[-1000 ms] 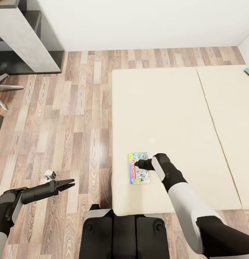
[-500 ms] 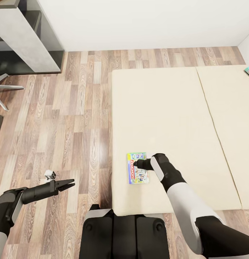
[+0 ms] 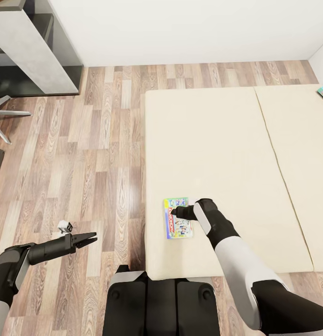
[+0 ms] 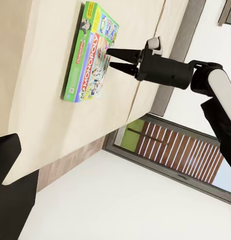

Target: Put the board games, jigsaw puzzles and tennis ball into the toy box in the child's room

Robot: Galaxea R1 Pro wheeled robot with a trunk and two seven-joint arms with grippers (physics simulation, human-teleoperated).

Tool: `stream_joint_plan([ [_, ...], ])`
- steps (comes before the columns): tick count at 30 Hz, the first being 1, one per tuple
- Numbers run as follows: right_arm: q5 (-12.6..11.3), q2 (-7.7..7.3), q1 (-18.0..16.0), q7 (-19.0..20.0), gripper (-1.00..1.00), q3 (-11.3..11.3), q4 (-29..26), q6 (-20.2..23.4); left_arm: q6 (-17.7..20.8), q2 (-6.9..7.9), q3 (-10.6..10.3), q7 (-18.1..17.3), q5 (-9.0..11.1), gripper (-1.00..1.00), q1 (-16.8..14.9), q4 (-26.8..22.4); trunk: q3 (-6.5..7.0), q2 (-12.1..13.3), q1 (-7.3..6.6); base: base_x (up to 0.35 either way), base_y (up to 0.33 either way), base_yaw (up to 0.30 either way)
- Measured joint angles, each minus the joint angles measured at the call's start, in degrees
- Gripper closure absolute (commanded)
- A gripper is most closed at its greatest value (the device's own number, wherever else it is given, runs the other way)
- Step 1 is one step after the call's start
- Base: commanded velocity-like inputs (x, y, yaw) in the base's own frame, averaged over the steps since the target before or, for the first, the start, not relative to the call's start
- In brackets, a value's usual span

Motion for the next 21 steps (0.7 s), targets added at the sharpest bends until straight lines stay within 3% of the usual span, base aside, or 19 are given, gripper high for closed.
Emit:
stream_joint_plan([
  [21,-0.15,0.33,-1.08,-0.07,-1.00,-0.25,0.30,0.07,0.00,0.05,0.00,0.00,0.00,-1.00,0.00,0.00,0.00,0.00,0.00,0.000,0.000,0.000],
])
